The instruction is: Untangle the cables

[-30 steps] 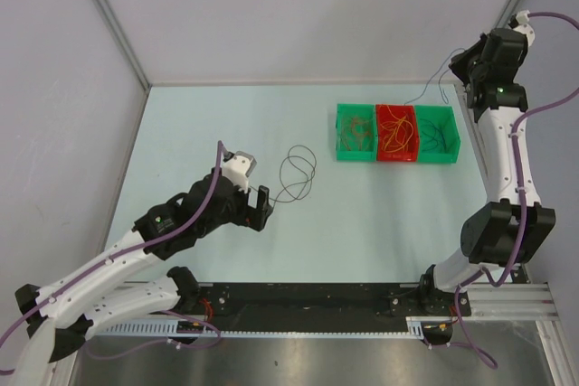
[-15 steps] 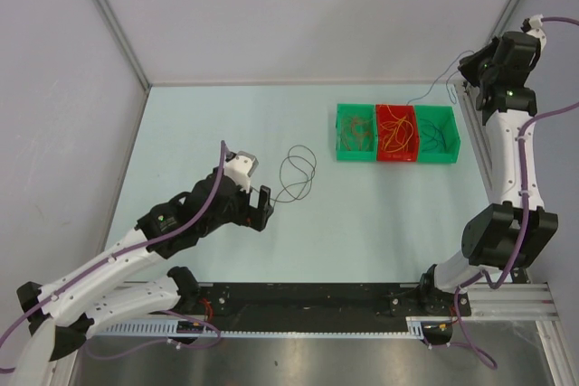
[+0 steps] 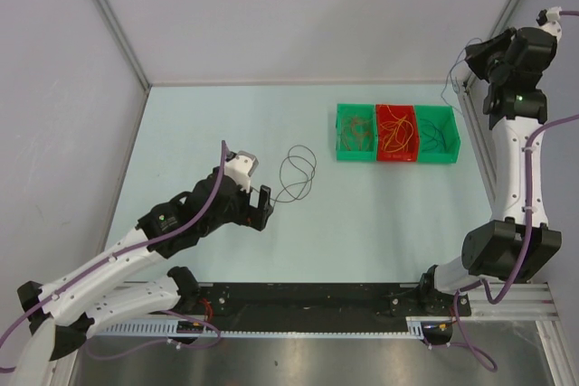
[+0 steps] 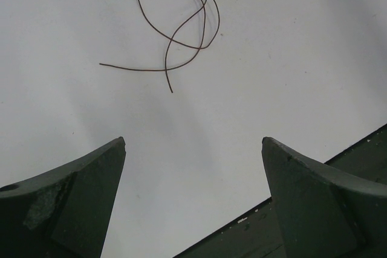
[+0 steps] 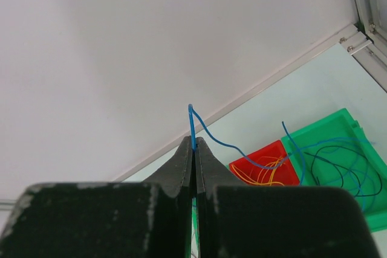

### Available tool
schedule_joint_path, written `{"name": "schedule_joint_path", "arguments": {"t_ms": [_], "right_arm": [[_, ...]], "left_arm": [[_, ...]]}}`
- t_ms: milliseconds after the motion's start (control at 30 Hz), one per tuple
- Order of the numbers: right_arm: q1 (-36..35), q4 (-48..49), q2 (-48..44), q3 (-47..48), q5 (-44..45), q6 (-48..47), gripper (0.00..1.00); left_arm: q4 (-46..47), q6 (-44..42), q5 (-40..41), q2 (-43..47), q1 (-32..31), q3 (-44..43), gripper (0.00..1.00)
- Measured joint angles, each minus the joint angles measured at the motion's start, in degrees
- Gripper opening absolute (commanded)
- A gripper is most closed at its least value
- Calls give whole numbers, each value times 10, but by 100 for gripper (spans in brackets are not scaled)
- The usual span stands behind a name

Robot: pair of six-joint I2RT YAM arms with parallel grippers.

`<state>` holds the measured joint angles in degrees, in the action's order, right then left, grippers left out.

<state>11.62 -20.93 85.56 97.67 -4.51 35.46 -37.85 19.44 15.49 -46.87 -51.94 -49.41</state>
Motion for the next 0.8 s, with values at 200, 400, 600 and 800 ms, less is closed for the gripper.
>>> {"name": "schedule_joint_path", "arguments": {"t_ms": [200, 400, 600, 800], "right_arm": [[13, 4, -1, -2, -4, 2, 0], [28, 16, -1, -32, -7, 6, 0], [30, 26, 3, -47, -14, 10, 0], [30, 50, 6, -72, -18, 10, 0]], "left_arm": [[0, 0, 4, 0, 0, 0, 99], [0, 0, 6, -7, 0, 0, 99], [0, 0, 8, -11, 0, 0, 99], [0, 0, 8, -16, 0, 0, 99]]}}
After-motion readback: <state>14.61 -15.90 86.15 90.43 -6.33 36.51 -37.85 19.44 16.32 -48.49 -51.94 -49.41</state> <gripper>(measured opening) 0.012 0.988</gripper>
